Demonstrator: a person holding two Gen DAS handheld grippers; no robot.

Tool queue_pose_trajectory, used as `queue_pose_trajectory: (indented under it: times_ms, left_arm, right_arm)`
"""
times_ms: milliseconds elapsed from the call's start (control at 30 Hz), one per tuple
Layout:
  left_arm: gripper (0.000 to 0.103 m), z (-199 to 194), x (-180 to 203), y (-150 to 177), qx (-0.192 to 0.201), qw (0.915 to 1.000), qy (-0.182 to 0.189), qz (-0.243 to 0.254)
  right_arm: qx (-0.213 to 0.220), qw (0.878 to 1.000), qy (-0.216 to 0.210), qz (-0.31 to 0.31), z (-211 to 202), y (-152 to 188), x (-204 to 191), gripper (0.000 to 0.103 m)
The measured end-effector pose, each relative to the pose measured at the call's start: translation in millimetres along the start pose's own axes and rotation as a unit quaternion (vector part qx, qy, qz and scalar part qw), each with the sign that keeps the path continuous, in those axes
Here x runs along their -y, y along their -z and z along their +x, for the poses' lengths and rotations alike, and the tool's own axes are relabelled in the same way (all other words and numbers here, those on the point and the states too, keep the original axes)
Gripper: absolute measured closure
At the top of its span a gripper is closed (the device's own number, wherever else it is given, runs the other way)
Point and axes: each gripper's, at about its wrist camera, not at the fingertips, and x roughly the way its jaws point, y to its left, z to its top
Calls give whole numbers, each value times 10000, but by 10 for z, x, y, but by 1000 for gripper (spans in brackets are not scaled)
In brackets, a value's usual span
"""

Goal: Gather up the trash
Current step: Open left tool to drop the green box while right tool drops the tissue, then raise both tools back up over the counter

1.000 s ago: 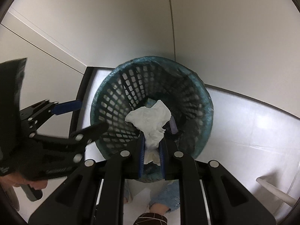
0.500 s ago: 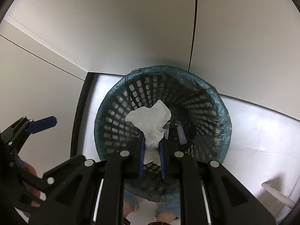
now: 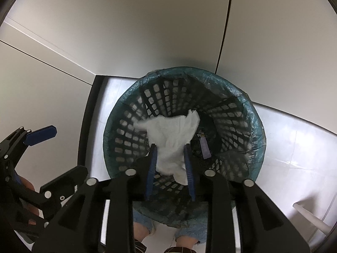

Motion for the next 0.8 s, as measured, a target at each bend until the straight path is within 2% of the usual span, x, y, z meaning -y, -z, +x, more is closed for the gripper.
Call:
queue_pose_trajectory:
  times_ms: [133,300,433,500,600,800]
  left_arm:
    - [6,-3,-16,2,4,10000,-8,-27]
    - [6,-70,-9,3,22,10000,-21,-10]
    - [6,-177,11,-21,17,10000,-45,-5]
    - [6,-265,21,-42,55,10000,-43,4]
    - [6,-419,51,-81,128,9999,-66,9]
    - [6,-741,102,-158,240,9996,-145,-101]
  right_arm:
    - [7,10000,23,8,-29,18,19,67]
    - [66,9999,29,101,-185,77,59,49]
    - [231,9996,48,145,-429,100,66,38]
    - [335,9992,123,201,-565,95,64,26]
    - [481,9981,214,309,-760,76,65,17]
    - [641,9960,418,458,-1125,45,80,8]
